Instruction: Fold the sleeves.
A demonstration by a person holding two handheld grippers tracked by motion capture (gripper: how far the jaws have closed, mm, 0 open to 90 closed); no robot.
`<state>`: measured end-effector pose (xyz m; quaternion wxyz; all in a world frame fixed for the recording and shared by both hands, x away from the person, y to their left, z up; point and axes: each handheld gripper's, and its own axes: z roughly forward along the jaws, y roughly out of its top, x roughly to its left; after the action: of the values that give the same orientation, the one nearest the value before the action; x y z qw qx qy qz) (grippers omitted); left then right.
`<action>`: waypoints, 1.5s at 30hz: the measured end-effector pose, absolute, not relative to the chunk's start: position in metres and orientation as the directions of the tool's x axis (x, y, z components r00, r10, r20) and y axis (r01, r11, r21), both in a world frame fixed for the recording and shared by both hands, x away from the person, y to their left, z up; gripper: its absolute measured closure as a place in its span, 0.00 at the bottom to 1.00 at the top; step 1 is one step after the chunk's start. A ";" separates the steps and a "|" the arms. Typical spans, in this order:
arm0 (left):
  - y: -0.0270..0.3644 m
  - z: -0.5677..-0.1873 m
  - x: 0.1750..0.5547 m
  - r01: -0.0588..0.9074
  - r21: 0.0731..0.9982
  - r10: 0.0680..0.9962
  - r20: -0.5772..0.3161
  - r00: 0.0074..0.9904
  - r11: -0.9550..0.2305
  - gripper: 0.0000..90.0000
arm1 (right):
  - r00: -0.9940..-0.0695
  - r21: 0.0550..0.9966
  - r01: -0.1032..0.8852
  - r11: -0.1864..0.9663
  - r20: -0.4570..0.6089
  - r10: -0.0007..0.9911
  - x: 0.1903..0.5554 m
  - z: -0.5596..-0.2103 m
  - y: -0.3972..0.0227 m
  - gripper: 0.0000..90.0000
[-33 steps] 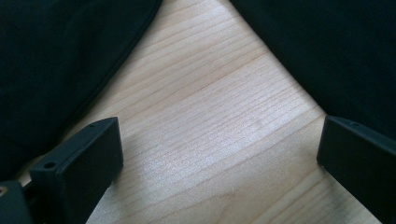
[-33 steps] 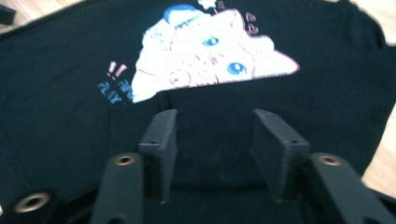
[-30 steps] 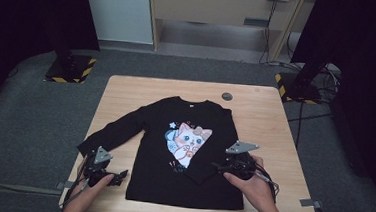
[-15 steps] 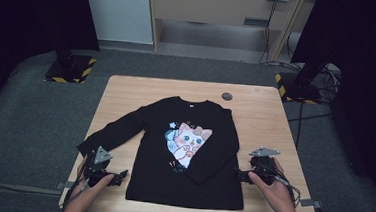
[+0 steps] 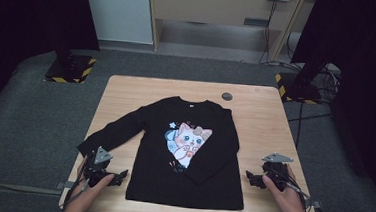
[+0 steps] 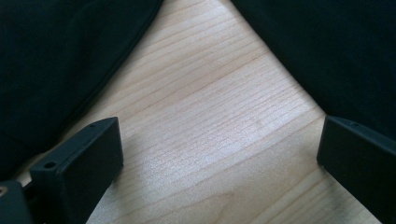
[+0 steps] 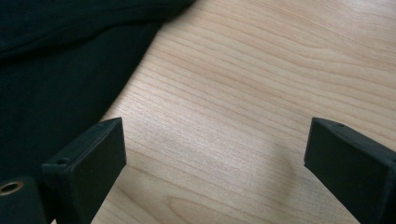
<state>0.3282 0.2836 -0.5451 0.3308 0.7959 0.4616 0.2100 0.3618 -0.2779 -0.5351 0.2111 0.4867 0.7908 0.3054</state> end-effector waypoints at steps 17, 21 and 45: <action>0.284 -0.545 0.328 0.596 0.720 0.874 0.029 0.486 -0.355 0.00 | -0.406 0.694 0.657 0.295 -0.005 0.914 0.364 -0.546 -0.289 0.03; 0.283 -0.545 0.328 0.598 0.720 0.876 0.028 0.482 -0.352 0.00 | -0.407 0.706 0.647 0.287 0.001 0.913 0.363 -0.548 -0.288 0.01; 0.289 -0.518 0.318 0.548 0.759 0.878 0.065 0.474 -0.352 0.02 | -0.395 0.736 0.622 0.269 -0.002 0.919 0.361 -0.551 -0.286 0.01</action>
<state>0.3183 0.2885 -0.5176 0.3443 0.7863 0.4535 0.2400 0.3609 -0.2860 -0.5515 0.2218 0.5035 0.7650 0.3348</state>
